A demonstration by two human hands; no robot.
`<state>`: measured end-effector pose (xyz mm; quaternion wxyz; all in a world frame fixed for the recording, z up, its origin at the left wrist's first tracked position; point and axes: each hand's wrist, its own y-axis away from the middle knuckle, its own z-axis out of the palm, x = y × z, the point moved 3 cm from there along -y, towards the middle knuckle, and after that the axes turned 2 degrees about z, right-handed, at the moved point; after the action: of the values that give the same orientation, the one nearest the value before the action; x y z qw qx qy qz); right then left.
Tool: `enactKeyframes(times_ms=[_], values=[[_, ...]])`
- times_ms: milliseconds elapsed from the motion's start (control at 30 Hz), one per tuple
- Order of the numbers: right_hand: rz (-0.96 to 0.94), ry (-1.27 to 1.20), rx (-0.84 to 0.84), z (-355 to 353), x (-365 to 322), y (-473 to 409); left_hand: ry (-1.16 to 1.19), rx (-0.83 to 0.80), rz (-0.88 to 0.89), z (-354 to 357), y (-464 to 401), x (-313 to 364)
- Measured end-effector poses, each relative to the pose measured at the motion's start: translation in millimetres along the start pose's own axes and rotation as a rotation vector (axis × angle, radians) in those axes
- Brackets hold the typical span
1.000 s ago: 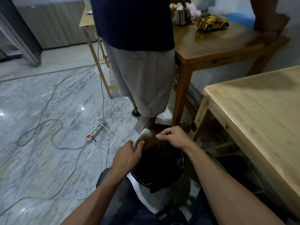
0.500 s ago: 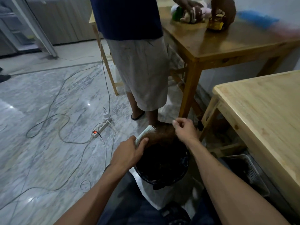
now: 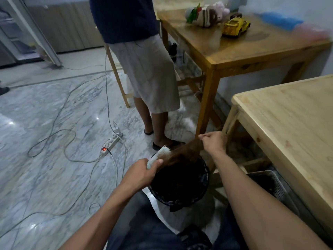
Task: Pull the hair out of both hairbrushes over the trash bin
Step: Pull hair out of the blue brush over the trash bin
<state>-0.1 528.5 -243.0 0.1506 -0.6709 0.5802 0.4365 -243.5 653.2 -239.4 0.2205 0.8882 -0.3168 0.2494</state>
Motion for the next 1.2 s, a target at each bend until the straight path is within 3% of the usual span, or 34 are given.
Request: enactKeyframes(times_ms=[100,300,433,533,633,700,800,867,1000,1200], values=[[0.055,0.04,-0.035,-3,3,-8,-0.016,0.06,-0.041,-14,-1,-12],[0.06,0.147,-0.445,26,1,13,-0.012,0.123,-0.032,-9,-3,-2],[-0.133,-0.023,-0.613,27,-4,18,-0.034,0.123,-0.028,-4,-6,1],[-0.211,0.049,-0.765,33,-5,28,-0.032,0.126,-0.019,-1,-10,7],[-0.281,0.107,-0.682,46,-1,30,-0.046,0.126,0.005,0,-10,12],[-0.248,0.083,-0.514,45,2,25,-0.043,0.138,0.01,-4,-8,12],[0.024,0.025,-0.198,25,13,8,-0.037,0.17,-0.023,-14,-5,1],[0.126,-0.006,-0.111,12,17,2,-0.027,0.19,-0.061,-19,-5,-8],[-0.015,0.164,-0.34,16,-3,17,0.005,0.157,-0.065,-16,-7,-3],[-0.193,-0.146,-0.808,40,-18,39,0.109,0.085,-0.005,-5,-12,24]])
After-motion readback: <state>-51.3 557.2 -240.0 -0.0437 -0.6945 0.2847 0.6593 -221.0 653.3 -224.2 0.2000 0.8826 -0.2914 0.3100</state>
